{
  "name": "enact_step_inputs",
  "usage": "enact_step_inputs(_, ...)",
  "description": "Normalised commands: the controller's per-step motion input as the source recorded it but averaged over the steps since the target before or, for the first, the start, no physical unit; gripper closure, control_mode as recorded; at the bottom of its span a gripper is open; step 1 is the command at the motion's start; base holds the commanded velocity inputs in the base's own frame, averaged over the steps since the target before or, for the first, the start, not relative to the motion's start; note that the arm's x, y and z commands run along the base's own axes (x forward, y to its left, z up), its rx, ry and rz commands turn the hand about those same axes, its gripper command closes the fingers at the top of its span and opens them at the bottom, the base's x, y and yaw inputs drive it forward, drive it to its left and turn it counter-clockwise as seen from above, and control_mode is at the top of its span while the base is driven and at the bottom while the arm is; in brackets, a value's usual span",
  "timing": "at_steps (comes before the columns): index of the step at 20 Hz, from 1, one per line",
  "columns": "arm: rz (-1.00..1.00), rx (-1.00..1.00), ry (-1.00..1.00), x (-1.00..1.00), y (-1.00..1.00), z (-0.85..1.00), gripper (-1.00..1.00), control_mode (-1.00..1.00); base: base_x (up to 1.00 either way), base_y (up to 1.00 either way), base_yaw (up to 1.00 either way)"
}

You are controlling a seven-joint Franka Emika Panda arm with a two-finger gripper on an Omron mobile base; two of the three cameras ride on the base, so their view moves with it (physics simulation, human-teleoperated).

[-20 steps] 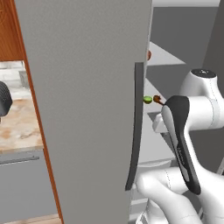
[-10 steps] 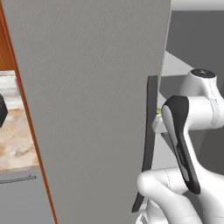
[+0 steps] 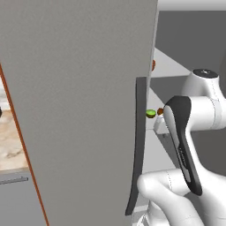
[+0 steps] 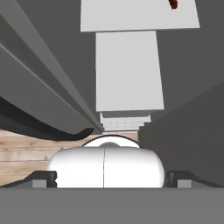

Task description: Take the kiwi, sweet potato, and chicken drumstick from the freezer and place them in the bowl on the counter.

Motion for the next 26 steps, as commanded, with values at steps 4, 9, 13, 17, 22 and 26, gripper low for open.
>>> enact_step_inputs(4, 0.0, 0.0, 0.0, 0.0, 0.0, 0.0, -1.0, 1.0, 0.0, -0.7, -0.07)
enact_step_inputs(9, 0.0, 0.0, 0.0, 0.0, 0.0, 0.0, -1.0, 1.0, 0.0, -0.41, -0.13)
enact_step_inputs(13, 0.0, 0.0, 0.0, 0.0, 0.0, 0.0, -1.0, 1.0, 0.0, -0.11, -0.06)
enact_step_inputs(17, -0.01, 0.0, 0.0, 0.06, -0.06, 0.0, -1.0, -1.0, 0.0, -0.01, -0.01)
enact_step_inputs(22, 0.0, 0.0, 0.0, 0.55, -0.13, -0.02, -1.0, -1.0, 0.0, 0.0, 0.0)
enact_step_inputs(26, 0.0, 0.03, 0.0, 0.83, -0.25, -0.17, -1.0, -1.0, 0.0, 0.0, 0.0)
